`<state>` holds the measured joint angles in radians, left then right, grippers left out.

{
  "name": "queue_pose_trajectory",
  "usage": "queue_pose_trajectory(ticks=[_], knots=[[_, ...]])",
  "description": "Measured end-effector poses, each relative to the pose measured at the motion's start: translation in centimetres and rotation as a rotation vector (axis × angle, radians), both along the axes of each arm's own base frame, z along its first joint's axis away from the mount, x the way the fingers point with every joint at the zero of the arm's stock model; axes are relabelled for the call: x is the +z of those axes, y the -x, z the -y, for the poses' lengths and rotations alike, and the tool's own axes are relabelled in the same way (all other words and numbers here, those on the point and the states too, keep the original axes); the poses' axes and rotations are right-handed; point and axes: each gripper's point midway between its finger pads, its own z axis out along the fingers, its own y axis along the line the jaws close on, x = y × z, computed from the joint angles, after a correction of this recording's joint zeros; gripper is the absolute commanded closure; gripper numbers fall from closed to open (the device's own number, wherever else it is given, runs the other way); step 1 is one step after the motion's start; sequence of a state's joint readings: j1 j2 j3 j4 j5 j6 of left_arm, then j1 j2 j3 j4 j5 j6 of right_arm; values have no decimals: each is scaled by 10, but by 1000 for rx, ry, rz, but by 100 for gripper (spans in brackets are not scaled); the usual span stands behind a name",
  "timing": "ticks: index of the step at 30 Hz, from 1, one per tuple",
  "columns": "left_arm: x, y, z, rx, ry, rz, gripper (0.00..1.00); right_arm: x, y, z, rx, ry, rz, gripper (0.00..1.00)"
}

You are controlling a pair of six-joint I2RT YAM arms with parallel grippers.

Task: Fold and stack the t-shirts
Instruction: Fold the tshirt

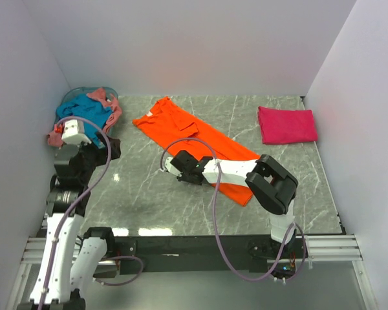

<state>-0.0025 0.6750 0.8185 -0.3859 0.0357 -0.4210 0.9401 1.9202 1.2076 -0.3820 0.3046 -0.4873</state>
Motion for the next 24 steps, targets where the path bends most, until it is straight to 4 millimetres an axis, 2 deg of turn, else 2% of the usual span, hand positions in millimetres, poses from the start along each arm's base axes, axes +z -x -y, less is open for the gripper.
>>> queue_pose_trajectory(ticks=[4, 8, 12, 17, 20, 23, 24], knots=[[-5, 14, -3, 7, -28, 34, 6, -1, -4, 3, -15, 14, 20, 71], [-25, 20, -4, 5, -44, 4, 6, -5, -5, 5, -26, 28, 24, 89], [-24, 22, -4, 3, -49, 14, 6, -5, -7, 5, -34, 38, 28, 100], [-20, 24, -3, -9, -58, 38, 6, -5, -3, 1, -33, 33, 6, 100], [-20, 23, -1, -19, -58, 38, 6, -4, 9, -16, -2, 15, -29, 100], [-20, 23, 1, -34, -55, 40, 5, -2, 37, -56, 79, -27, -83, 100], [-20, 23, 2, -39, -54, 41, 6, -2, 48, -72, 114, -44, -104, 97]])
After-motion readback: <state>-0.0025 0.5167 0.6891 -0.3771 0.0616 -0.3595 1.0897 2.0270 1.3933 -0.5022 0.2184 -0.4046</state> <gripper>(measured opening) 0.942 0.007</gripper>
